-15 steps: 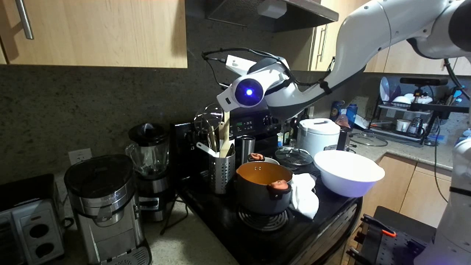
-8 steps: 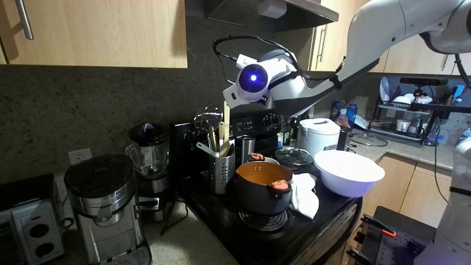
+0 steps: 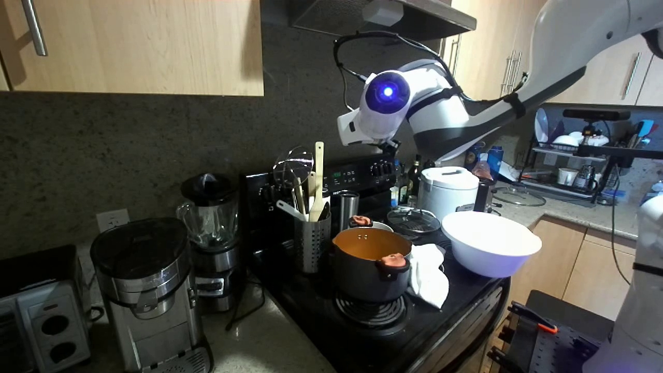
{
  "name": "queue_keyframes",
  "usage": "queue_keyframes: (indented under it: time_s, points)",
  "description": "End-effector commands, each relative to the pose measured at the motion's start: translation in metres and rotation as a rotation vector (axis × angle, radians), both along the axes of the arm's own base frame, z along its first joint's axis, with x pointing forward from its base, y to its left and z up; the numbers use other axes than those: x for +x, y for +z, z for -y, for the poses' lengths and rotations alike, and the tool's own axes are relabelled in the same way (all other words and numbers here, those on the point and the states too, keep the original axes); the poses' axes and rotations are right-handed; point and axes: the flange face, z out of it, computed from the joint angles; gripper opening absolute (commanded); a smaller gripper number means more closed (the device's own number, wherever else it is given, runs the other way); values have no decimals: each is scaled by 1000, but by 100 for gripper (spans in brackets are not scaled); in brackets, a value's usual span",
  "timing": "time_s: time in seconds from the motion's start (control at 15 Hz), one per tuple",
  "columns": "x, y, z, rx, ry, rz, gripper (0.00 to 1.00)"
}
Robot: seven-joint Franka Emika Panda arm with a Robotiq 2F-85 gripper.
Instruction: Put the wooden spoon on the stove in the metal rack
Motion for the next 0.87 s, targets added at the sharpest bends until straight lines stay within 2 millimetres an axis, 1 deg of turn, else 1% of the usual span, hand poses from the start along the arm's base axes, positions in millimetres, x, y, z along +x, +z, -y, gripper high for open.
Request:
queue_keyframes:
  time_s: [0.0, 0.2, 0.4, 0.47, 0.53, 0.67, 0.8]
  points:
    - [-32, 8, 10, 90, -25, 44, 100]
    - [-47, 15, 9, 163, -41, 100, 100]
    - [-54, 25, 1, 204, -27, 159, 100]
    - [-55, 29, -2, 210, -23, 174, 100]
    - [-43, 23, 1, 179, -34, 138, 100]
    - [-47, 28, -2, 189, -30, 157, 100]
    - [-47, 29, -3, 190, -28, 159, 100]
